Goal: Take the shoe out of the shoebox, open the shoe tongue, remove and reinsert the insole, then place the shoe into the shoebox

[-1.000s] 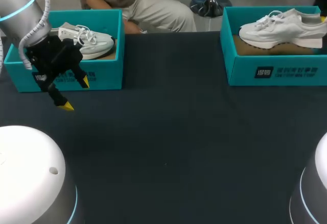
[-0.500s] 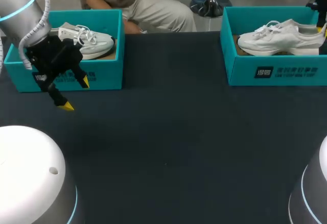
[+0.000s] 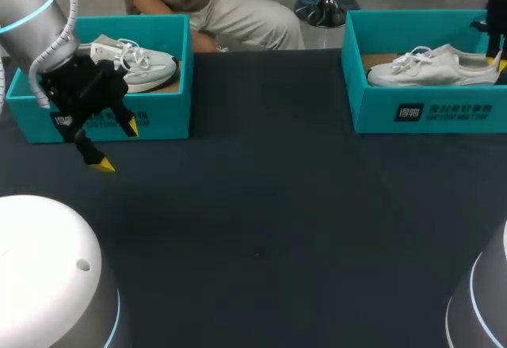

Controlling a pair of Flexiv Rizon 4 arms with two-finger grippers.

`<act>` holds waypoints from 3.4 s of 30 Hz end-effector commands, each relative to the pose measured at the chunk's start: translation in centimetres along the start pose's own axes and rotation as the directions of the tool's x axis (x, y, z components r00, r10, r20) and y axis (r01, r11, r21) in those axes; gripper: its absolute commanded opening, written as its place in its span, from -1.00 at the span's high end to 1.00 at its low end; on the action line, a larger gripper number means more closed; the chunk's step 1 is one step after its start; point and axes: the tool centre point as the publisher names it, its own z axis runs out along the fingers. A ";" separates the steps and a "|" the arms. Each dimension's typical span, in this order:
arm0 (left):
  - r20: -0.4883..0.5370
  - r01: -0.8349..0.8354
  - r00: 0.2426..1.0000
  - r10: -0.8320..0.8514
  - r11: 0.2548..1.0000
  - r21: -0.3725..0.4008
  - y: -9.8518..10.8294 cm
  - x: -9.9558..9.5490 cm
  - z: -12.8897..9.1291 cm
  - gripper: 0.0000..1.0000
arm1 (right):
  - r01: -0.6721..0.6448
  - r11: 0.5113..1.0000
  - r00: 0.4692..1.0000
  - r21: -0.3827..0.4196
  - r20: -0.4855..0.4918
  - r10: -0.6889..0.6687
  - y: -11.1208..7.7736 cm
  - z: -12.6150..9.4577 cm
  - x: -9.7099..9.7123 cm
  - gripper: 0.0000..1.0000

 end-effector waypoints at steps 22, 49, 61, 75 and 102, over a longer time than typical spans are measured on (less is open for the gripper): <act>-0.002 0.000 1.000 0.000 1.000 -0.003 0.0 0.0 0.0 -1.00 | 0.007 0.999 1.000 0.047 0.012 -0.008 -0.5 4.7 1.2 1.00; -0.002 0.000 1.000 0.000 1.000 -0.003 0.0 0.0 0.0 -1.00 | 0.034 0.999 0.999 -0.014 0.006 -0.034 -0.8 3.1 1.4 1.00; -0.002 0.000 1.000 0.000 1.000 -0.003 0.0 0.0 0.0 -1.00 | 0.037 0.999 0.999 0.012 0.021 -0.037 -0.5 5.4 1.6 1.00; -0.002 0.000 1.000 0.000 1.000 -0.003 0.0 0.0 0.0 -1.00 | 0.025 1.000 1.000 0.001 0.004 -0.025 -0.6 4.3 0.9 0.73; -0.002 0.000 1.000 0.000 1.000 -0.003 0.0 0.0 0.0 -1.00 | 0.028 0.992 0.997 -0.127 -0.062 -0.037 -2.1 -3.3 0.9 -1.00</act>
